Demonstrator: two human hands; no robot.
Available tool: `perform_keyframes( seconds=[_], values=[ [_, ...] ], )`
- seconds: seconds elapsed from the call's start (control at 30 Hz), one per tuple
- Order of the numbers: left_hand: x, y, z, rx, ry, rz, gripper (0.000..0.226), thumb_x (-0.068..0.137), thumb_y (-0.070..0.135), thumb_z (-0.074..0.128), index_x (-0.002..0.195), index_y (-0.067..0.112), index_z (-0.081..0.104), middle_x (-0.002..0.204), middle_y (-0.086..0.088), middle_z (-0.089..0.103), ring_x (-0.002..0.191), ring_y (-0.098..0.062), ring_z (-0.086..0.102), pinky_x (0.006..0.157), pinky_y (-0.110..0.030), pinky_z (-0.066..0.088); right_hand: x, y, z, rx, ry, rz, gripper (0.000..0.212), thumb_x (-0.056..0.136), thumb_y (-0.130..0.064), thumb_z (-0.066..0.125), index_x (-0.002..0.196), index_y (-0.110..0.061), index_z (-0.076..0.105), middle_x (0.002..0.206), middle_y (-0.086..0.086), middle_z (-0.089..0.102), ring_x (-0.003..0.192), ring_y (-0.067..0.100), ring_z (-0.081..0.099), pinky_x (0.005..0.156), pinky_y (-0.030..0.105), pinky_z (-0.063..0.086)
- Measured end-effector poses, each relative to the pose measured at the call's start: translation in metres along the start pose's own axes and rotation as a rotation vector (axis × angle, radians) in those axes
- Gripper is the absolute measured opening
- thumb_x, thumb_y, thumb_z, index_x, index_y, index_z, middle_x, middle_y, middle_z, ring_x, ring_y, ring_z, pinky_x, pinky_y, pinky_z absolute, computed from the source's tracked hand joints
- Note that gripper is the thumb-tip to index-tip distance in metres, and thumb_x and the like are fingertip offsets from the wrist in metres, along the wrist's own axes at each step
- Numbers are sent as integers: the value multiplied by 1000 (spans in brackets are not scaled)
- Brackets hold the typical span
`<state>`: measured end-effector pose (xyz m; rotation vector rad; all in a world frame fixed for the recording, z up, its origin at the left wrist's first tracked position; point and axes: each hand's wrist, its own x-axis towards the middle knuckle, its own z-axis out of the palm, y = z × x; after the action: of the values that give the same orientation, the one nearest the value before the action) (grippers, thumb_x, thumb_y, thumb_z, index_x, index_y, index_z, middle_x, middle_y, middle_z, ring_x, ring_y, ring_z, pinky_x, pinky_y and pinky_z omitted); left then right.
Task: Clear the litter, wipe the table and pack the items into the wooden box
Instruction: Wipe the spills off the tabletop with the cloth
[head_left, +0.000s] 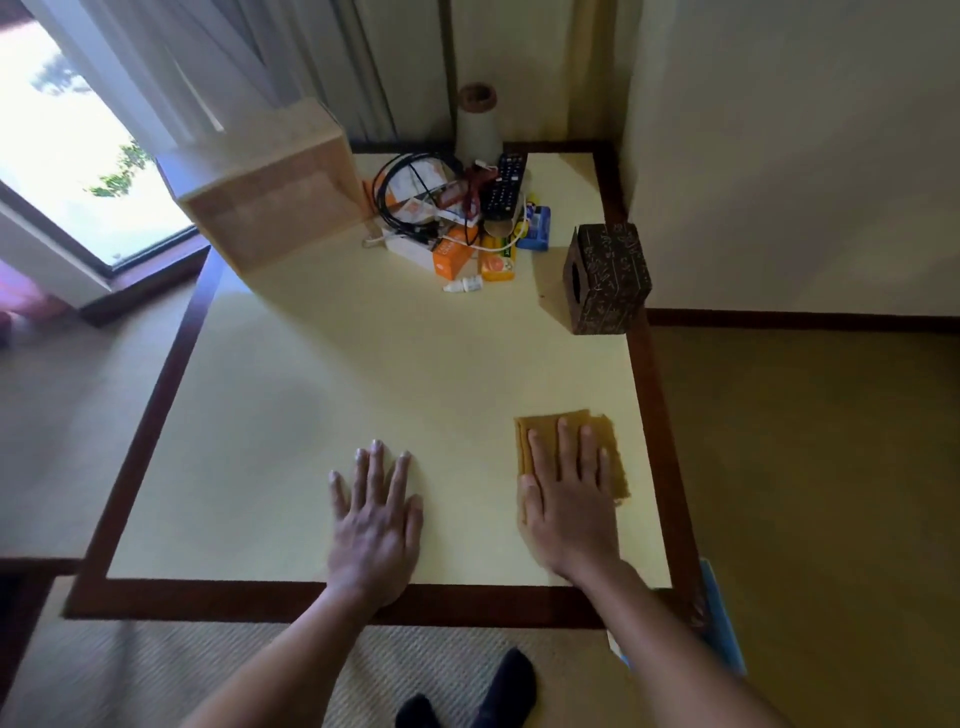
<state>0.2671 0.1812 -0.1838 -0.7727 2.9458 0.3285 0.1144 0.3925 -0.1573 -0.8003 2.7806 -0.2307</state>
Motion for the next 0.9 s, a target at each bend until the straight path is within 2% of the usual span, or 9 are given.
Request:
perform_keyframes(
  seconds=[0.2, 0.27, 0.33, 0.43, 0.53, 0.7, 0.77, 0.83, 0.9],
  values=[
    [1, 1, -15, -96, -79, -6, 65, 103, 52, 13, 164, 29, 8, 171, -4, -13, 156, -20, -22, 126, -51, -12, -66, -61, 31, 6, -25, -2, 65, 100, -50, 27, 160, -25, 23, 168, 15, 10, 155, 41, 7, 122, 60, 13],
    [0, -7, -26, -211, -59, -2, 60, 105, 48, 19, 162, 29, 20, 171, 1, -3, 158, -18, -14, 127, -46, -9, -67, -81, 35, 3, -37, 18, 65, 100, -49, 29, 159, -22, 28, 167, 17, 14, 154, 43, 12, 122, 61, 14],
    [-5, -25, -36, -288, 0, -30, 53, 106, 40, 26, 158, 29, 32, 170, 0, 14, 159, -20, 0, 129, -47, 2, -63, -104, 38, 5, -55, 13, 65, 100, -50, 26, 158, -21, 30, 167, 17, 15, 153, 44, 13, 122, 62, 13],
    [-14, -81, -49, -209, 59, -221, 53, 103, 39, 22, 153, 31, 38, 169, -8, 23, 158, -28, 9, 127, -55, 12, -55, -149, 47, 10, -113, -24, 67, 102, -52, 14, 156, -18, 34, 166, 19, 19, 152, 46, 17, 120, 63, 15],
    [-15, -148, -62, -197, 90, -460, 52, 104, 36, 34, 156, 27, 33, 169, -13, 15, 158, -33, 5, 125, -59, 6, -46, -200, 59, 40, -124, -31, 70, 102, -52, 8, 157, -17, 33, 165, 20, 19, 151, 47, 17, 118, 64, 15],
    [-7, -252, -83, -362, 9, -617, 66, 107, 41, 36, 164, 24, 9, 172, -14, 3, 157, -33, 9, 125, -55, 9, -24, -301, 77, 16, -116, -28, 72, 102, -54, 9, 158, -15, 29, 165, 22, 17, 152, 48, 14, 119, 65, 11],
    [-5, -281, -89, -514, -27, -598, 66, 107, 44, 36, 164, 26, 9, 171, -8, 17, 154, -29, 24, 123, -46, 20, -18, -341, 85, 25, -124, -10, 74, 101, -55, 7, 157, -14, 31, 165, 23, 20, 151, 48, 15, 120, 64, 7],
    [1, -296, -94, -636, -19, -574, 59, 108, 40, 39, 163, 24, 22, 162, -8, 39, 145, -29, 42, 116, -40, 33, -14, -374, 89, 34, -134, -10, 75, 101, -55, 6, 157, -13, 32, 164, 24, 20, 151, 48, 15, 121, 63, 3],
    [5, -306, -99, -704, -23, -565, 54, 108, 35, 42, 160, 23, 31, 155, -11, 50, 138, -29, 50, 112, -37, 38, -11, -403, 94, 41, -151, -23, 74, 102, -55, 7, 157, -13, 31, 163, 25, 23, 150, 49, 17, 120, 63, 5]
  ],
)
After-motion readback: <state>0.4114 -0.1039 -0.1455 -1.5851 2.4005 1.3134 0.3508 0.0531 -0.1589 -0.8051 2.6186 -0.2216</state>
